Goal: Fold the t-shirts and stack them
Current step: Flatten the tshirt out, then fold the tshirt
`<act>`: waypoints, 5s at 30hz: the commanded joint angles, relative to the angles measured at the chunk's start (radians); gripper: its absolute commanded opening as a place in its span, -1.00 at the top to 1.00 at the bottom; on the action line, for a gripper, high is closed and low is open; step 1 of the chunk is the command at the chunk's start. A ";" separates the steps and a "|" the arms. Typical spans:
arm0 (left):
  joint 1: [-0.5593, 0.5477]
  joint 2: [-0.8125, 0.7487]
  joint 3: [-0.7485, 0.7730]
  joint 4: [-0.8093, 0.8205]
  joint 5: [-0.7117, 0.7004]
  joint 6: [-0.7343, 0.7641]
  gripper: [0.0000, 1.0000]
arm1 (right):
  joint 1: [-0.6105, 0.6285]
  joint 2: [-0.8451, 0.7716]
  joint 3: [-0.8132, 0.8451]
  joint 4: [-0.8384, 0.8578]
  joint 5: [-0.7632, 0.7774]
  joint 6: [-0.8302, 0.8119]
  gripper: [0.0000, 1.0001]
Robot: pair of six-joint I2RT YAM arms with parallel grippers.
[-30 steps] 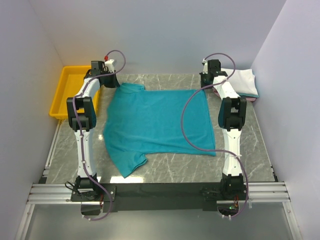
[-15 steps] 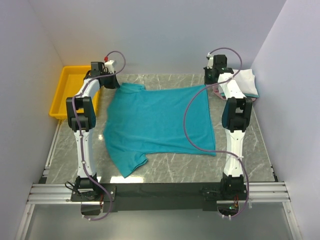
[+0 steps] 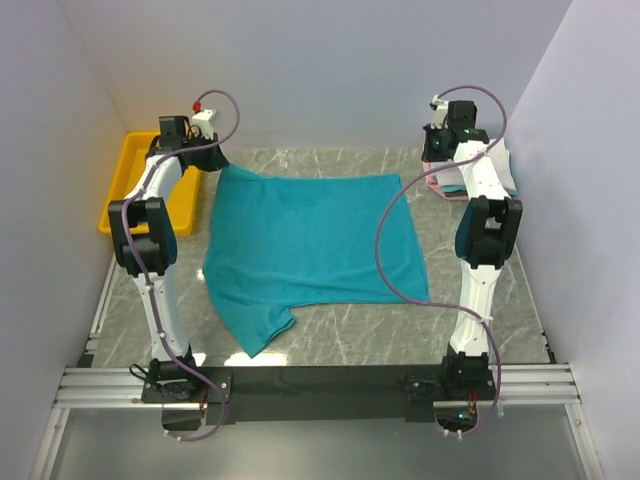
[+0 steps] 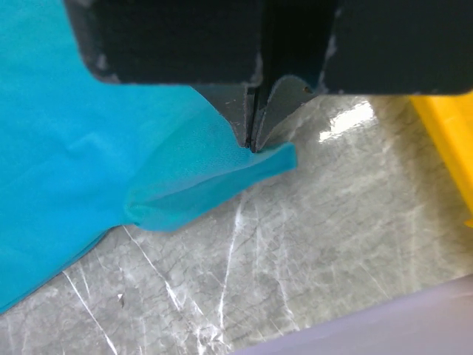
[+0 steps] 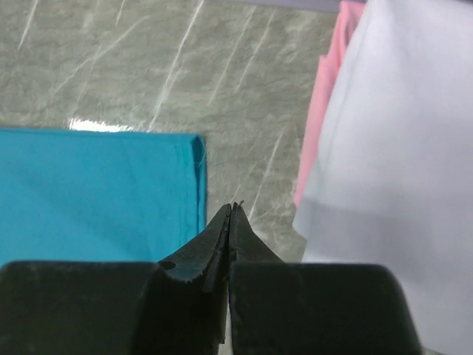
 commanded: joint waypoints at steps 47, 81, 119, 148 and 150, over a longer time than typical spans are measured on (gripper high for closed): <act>0.006 0.122 0.076 -0.012 0.044 -0.015 0.99 | 0.168 0.282 0.178 -0.133 0.192 -0.026 0.24; 0.006 0.136 0.108 -0.022 0.069 -0.012 0.99 | 0.138 0.175 0.126 -0.099 0.154 -0.001 -0.15; 0.037 0.026 0.021 0.116 0.099 0.025 0.99 | 0.090 0.020 0.076 0.048 0.100 -0.003 1.00; 0.062 -0.312 -0.547 0.071 0.158 0.338 0.99 | 0.055 -0.196 -0.335 -0.010 -0.087 -0.149 1.00; 0.063 -0.319 -0.576 0.076 0.155 0.347 0.99 | 0.053 -0.221 -0.381 0.003 -0.088 -0.154 1.00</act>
